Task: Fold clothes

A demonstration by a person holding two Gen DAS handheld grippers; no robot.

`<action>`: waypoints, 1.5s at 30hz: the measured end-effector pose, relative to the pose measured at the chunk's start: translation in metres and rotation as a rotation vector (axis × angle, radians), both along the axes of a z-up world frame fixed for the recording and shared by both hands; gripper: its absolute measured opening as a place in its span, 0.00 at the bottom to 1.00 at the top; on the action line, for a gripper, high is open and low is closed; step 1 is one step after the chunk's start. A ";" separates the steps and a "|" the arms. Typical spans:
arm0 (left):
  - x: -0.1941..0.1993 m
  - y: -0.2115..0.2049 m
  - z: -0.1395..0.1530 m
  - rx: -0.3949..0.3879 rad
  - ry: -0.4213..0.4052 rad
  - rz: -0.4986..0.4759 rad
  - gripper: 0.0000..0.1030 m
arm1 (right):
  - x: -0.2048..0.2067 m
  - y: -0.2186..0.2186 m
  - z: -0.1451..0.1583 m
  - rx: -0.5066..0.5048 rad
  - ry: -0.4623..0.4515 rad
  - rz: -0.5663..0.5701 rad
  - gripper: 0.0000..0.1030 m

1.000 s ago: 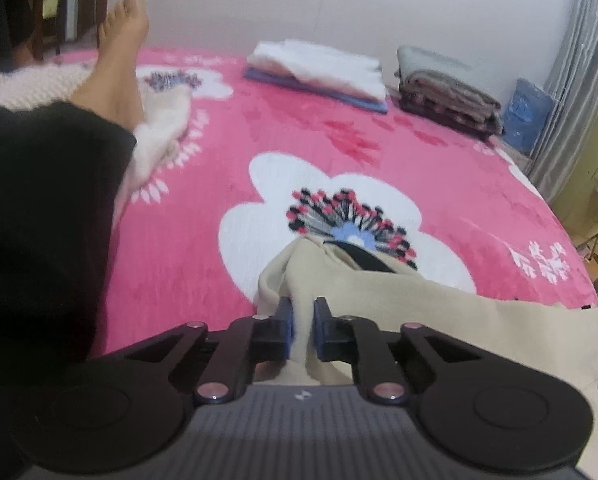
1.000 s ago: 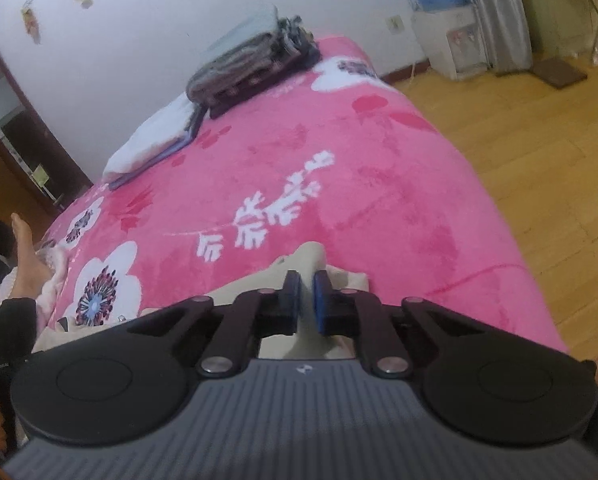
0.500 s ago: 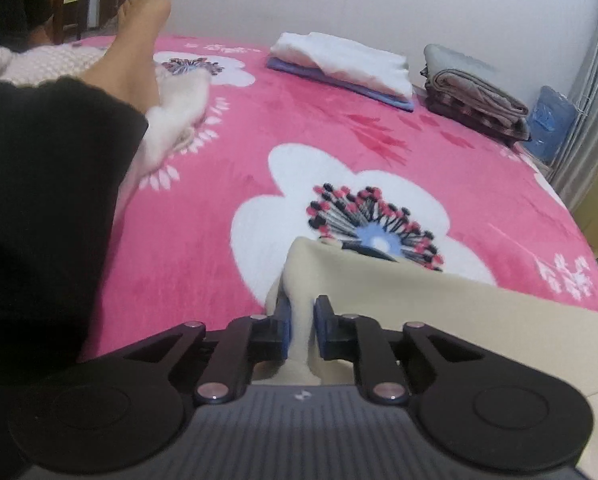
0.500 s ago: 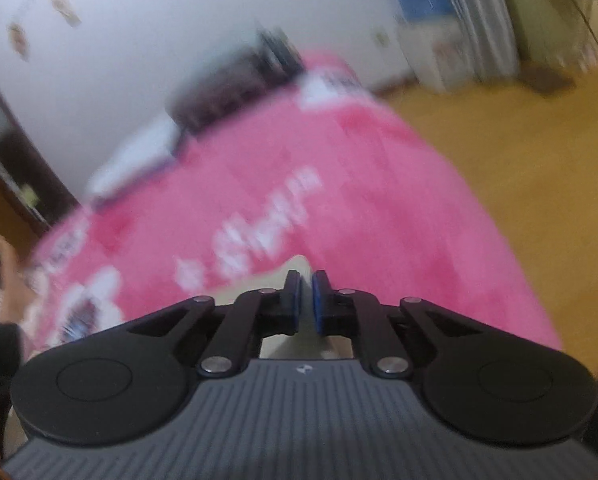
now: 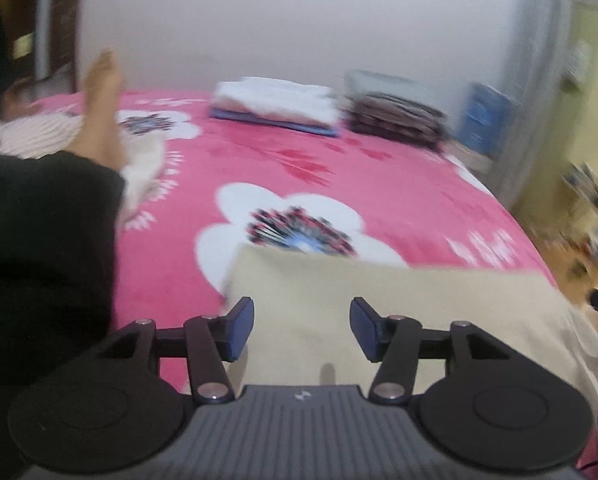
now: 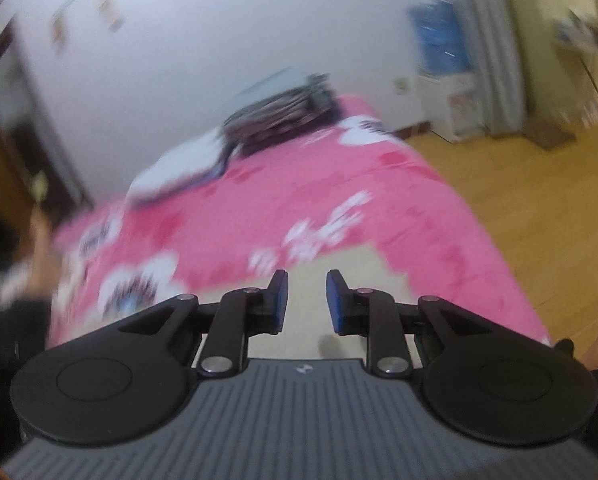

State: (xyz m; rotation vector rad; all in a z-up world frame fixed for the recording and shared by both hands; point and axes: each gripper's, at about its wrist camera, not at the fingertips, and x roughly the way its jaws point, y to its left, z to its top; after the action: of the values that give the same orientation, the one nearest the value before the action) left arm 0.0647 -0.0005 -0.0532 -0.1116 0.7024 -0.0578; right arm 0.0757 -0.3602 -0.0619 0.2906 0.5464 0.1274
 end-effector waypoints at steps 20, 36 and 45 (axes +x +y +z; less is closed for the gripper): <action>0.005 0.001 -0.065 0.037 0.184 0.063 0.82 | -0.023 0.042 -0.057 -0.195 0.185 -0.049 0.23; 0.005 -0.001 -0.066 0.051 0.186 0.078 0.85 | -0.025 0.045 -0.060 -0.198 0.169 -0.044 0.33; 0.006 -0.003 -0.066 0.058 0.189 0.083 0.87 | -0.027 0.050 -0.060 -0.211 0.163 -0.027 0.43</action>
State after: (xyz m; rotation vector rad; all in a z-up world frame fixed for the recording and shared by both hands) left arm 0.0703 -0.0030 -0.1195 -0.0910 0.8868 0.0538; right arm 0.0486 -0.3100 -0.1219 0.1027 0.7121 0.0193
